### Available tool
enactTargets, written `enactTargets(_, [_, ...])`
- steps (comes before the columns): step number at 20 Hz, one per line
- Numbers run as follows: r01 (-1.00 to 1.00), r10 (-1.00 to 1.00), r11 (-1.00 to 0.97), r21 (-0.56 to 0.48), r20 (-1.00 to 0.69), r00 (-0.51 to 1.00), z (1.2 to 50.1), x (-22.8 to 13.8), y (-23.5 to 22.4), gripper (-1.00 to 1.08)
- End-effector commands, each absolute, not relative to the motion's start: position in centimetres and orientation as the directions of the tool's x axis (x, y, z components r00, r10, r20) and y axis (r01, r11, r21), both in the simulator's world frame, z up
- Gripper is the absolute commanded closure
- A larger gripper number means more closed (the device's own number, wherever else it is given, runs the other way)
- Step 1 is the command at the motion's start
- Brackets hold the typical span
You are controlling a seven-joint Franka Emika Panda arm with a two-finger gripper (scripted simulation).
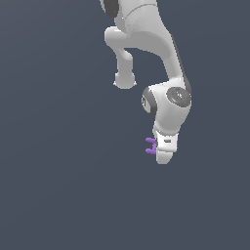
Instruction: Pick up the object and move it to a goal position.
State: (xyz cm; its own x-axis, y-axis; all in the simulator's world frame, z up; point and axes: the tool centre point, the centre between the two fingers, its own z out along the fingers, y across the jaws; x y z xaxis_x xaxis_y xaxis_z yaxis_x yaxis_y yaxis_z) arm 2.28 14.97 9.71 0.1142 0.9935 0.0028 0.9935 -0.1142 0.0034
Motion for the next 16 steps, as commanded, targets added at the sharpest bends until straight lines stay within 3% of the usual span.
enactTargets(1, [0.993,0.993,-0.115,0.002,0.002,0.115,10.4,3.5,16.1,1.08])
enactTargets(16, [0.993,0.993,-0.117,0.000,0.001,0.117,13.5,9.2,21.4,1.08])
